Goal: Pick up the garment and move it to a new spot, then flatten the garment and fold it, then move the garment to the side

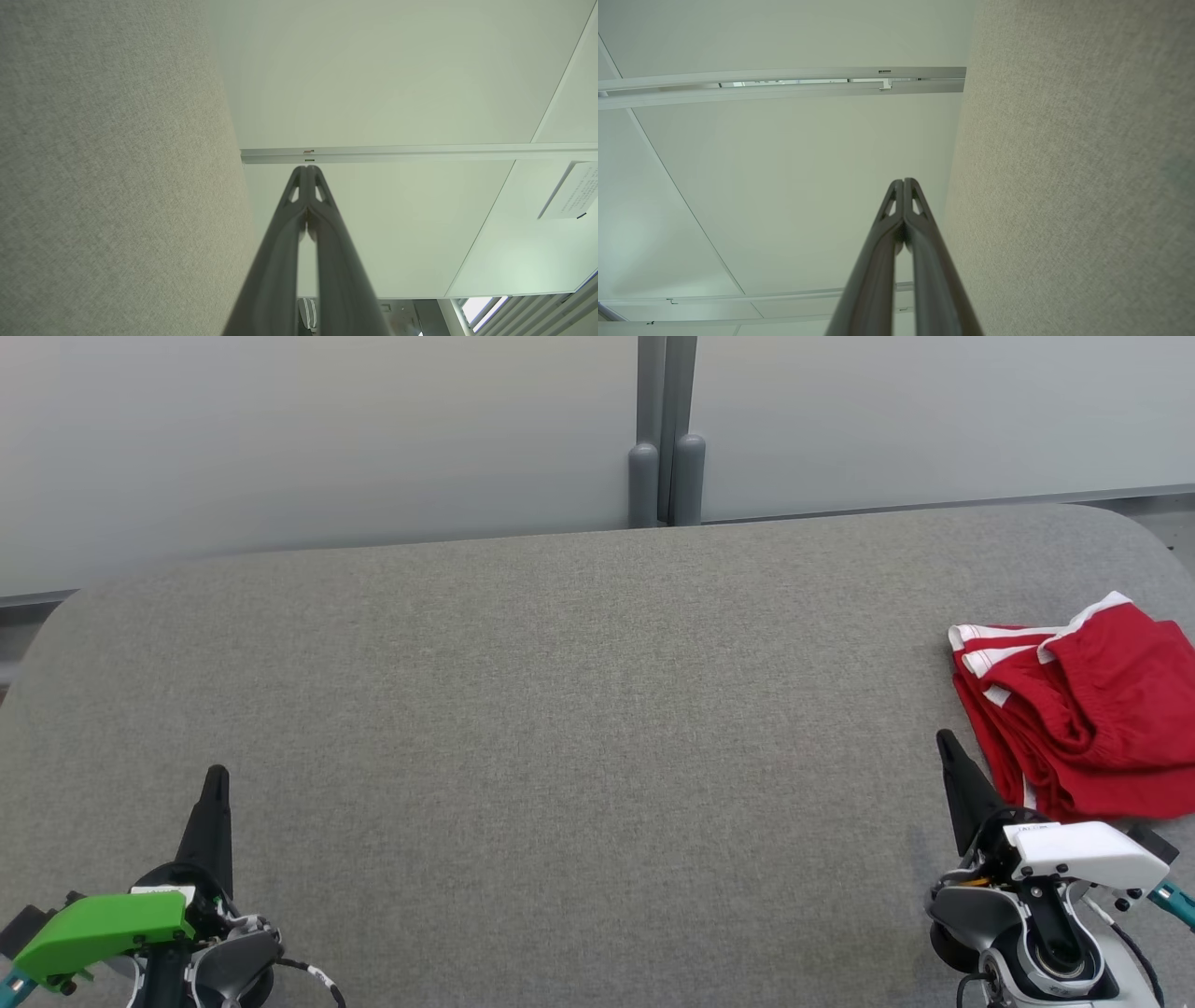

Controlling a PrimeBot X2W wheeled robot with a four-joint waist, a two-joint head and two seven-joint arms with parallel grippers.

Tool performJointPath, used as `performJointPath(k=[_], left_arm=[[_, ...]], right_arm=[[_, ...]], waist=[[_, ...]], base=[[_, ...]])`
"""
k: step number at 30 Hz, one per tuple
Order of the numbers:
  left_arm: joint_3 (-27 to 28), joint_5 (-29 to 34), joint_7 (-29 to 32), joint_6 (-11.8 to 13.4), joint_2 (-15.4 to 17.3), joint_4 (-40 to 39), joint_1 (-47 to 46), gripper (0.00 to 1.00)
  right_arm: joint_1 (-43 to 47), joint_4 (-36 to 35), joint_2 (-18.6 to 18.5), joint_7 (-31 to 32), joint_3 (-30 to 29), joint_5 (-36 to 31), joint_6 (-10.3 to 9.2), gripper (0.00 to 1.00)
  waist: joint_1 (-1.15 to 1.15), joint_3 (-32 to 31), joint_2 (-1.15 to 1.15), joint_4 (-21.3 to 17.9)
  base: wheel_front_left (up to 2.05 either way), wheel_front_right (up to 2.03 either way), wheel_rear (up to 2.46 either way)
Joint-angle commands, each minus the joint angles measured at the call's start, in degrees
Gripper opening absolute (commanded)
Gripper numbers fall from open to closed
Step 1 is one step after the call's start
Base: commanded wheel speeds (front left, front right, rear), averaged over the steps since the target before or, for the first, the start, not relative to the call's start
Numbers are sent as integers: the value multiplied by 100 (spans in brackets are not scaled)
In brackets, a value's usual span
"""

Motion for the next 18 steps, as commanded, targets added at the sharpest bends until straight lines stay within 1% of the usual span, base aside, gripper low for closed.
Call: performJointPath(k=[1,18], left_arm=[[18,27,25,-13,6,2,-99,0],[31,44,29,-13,-5,2,-101,0]], right_arm=[[-53,7,-13,35,-11,-17,3,0],[-53,7,-4,40,-21,-32,3,0]], waist=[[0,0,21,0],[0,0,21,0]], base=[[0,0,0],[0,0,0]])
